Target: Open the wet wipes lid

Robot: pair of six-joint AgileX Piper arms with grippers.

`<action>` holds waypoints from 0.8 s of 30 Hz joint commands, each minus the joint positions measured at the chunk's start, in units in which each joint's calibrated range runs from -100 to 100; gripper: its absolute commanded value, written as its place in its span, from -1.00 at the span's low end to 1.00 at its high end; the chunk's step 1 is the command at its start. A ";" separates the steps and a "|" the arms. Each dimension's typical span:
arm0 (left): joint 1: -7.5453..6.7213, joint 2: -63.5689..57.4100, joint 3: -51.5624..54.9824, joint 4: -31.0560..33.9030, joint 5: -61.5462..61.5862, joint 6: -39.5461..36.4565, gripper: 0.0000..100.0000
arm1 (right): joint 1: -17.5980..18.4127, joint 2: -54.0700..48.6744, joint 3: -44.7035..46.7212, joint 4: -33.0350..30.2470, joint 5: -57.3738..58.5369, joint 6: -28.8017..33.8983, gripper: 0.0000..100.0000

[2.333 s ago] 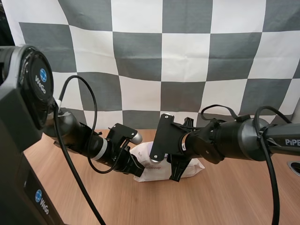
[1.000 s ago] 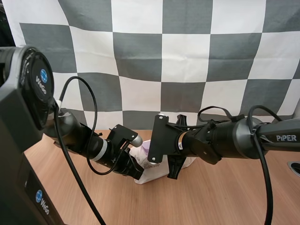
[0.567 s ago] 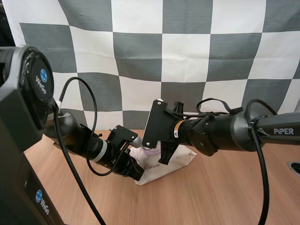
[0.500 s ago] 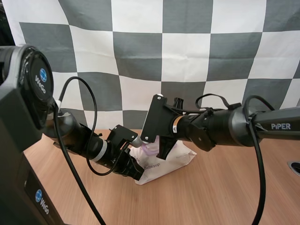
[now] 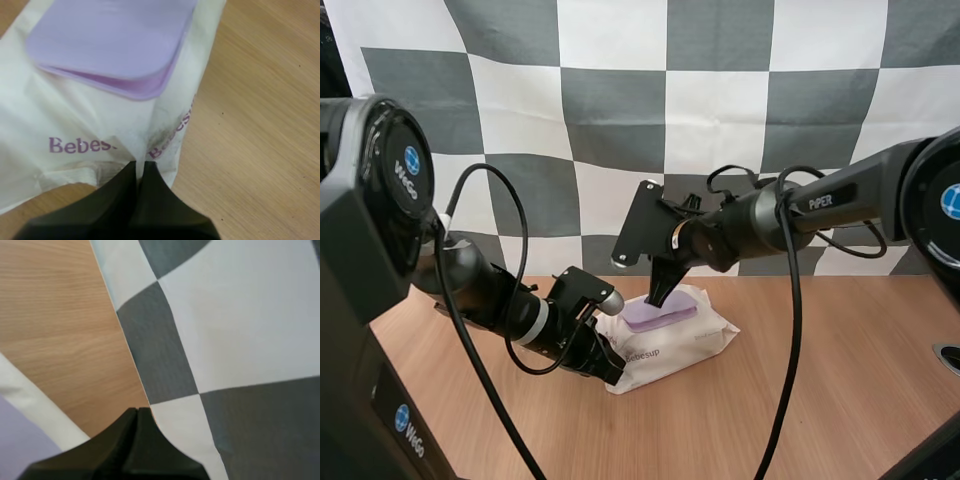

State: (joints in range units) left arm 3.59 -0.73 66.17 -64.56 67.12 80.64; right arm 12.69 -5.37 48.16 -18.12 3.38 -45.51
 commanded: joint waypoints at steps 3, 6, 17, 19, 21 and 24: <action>-0.02 0.04 0.04 -0.90 1.20 0.16 -1.00 | -0.01 -11.13 -1.34 0.54 40.36 0.04 -1.00; -0.02 0.04 0.04 -1.05 1.20 0.77 -1.00 | -0.01 -19.05 0.80 4.12 48.14 -0.61 -1.00; -0.02 0.04 0.04 -0.95 4.18 0.78 -1.00 | 0.22 -27.89 17.16 11.93 46.63 -4.00 -1.00; -0.02 0.04 0.04 -0.95 5.04 0.78 -1.00 | 0.22 -27.14 17.46 12.71 44.36 -4.00 -1.00; -0.02 0.04 0.04 -0.95 5.21 0.78 -1.00 | 0.22 -25.97 17.46 13.26 40.64 -4.00 -1.00; -0.02 0.04 0.04 -0.34 5.83 0.78 -1.00 | 0.22 -23.90 17.46 13.72 33.53 -4.00 -1.00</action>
State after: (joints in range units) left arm 3.59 -0.73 66.17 -65.10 72.81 81.49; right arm 12.91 -30.06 65.62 -4.47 50.11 -49.48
